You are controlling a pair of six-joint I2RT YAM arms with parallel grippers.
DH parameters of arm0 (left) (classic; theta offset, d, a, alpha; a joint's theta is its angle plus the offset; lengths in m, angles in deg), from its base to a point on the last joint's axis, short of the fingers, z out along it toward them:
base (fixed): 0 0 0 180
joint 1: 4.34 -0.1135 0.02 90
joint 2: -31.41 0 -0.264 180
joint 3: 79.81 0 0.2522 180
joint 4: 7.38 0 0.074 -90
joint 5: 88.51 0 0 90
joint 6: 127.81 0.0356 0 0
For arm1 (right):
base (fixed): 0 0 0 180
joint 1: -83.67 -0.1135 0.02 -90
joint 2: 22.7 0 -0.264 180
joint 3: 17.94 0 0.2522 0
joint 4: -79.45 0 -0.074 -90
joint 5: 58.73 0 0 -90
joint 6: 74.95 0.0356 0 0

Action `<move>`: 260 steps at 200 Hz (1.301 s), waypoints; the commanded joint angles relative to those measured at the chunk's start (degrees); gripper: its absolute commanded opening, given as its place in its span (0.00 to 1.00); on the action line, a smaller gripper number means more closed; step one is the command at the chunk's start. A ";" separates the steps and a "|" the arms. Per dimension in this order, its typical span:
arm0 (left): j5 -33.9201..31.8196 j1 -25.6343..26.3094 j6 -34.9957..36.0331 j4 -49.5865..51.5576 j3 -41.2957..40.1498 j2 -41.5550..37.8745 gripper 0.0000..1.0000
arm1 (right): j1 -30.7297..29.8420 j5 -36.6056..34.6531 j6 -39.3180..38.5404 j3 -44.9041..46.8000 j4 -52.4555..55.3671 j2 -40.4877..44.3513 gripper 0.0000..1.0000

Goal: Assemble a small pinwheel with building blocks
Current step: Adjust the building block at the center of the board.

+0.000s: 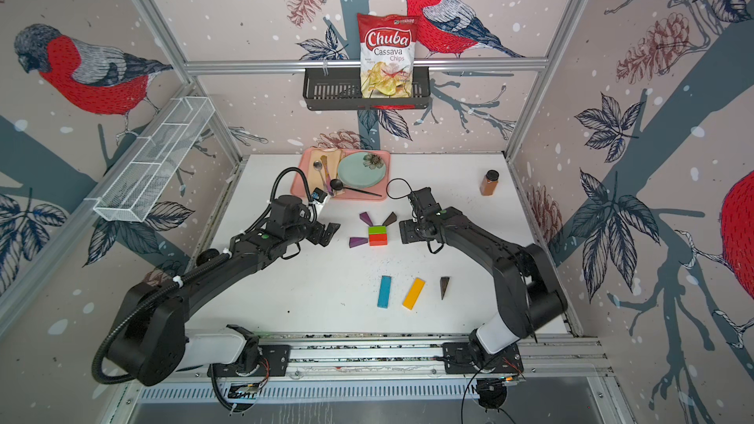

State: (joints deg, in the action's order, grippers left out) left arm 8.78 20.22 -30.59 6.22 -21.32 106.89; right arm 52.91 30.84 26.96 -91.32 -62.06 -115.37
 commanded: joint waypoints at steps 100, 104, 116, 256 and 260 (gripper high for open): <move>-5.00 -0.11 -2.51 0.54 -2.25 -4.78 0.97 | -2.98 3.61 -0.31 -6.48 -1.05 -11.18 0.84; -4.96 -0.06 -2.50 0.54 -2.20 -4.75 0.97 | -2.99 3.61 -0.09 -6.49 -1.00 -11.26 0.84; -4.75 -0.10 -2.52 0.43 -2.28 -4.80 0.96 | -3.02 3.19 0.03 -6.39 -1.09 -11.10 0.84; 1.99 0.56 1.48 1.04 -2.52 -1.91 0.94 | -3.04 -7.18 4.13 1.64 10.74 5.01 0.86; 2.45 0.73 1.98 0.92 -2.58 -2.15 0.94 | -2.73 -7.17 5.65 2.63 11.86 6.23 0.86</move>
State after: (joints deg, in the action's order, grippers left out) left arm 8.19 20.43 -30.32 8.34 -23.49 105.38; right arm 49.96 24.02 27.72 -92.63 -56.99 -113.46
